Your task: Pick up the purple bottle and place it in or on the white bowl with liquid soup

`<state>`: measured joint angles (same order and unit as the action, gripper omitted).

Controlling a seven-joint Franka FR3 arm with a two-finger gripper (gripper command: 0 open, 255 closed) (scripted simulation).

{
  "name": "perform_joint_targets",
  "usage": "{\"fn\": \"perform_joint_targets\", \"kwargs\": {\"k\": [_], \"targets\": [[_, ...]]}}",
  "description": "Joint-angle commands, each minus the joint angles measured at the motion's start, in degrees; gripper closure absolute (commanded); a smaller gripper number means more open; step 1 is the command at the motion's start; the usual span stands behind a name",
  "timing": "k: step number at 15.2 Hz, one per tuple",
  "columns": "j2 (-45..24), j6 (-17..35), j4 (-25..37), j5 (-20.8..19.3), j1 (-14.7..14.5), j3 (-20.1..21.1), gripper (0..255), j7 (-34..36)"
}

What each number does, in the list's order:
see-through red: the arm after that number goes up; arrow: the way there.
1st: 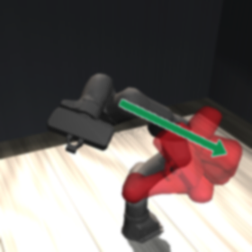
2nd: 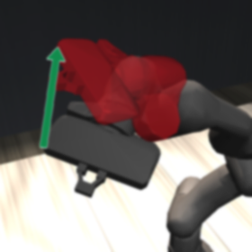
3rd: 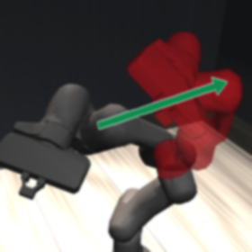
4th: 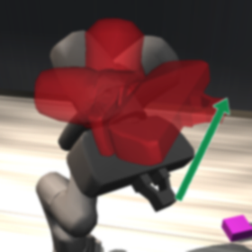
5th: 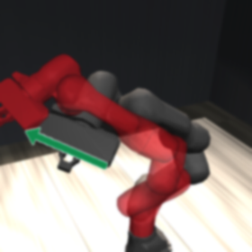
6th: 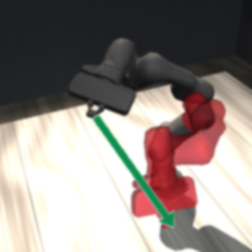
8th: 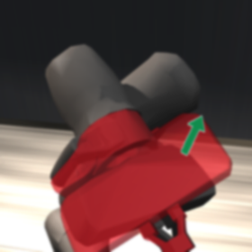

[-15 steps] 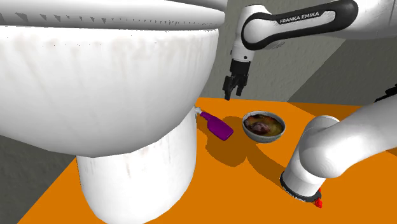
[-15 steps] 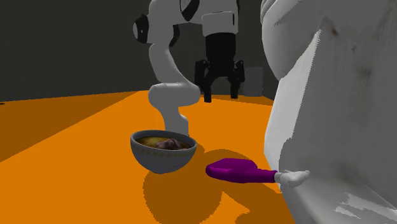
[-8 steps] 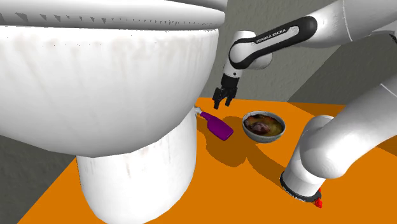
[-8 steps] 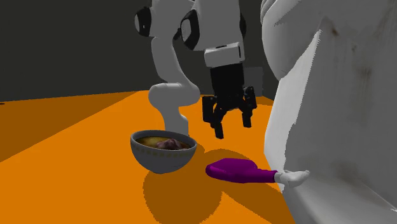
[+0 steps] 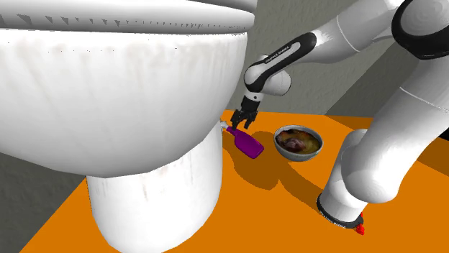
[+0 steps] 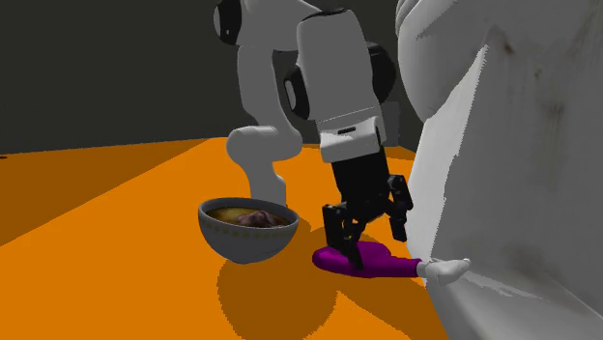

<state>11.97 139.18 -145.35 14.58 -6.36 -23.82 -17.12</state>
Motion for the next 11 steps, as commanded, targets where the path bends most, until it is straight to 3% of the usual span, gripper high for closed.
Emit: {"fn": "perform_joint_targets", "kwargs": {"k": [1, 6, 11], "targets": [[-1.9, 2.1, -0.3, 1.9, -0.7, -0.4, 0, -1.4], [-5.3, 5.5, -0.8, 5.6, -2.0, -0.5, 0, -4.0], [-5.3, 5.5, -0.8, 5.6, -2.0, -0.5, 0, -4.0]]}}
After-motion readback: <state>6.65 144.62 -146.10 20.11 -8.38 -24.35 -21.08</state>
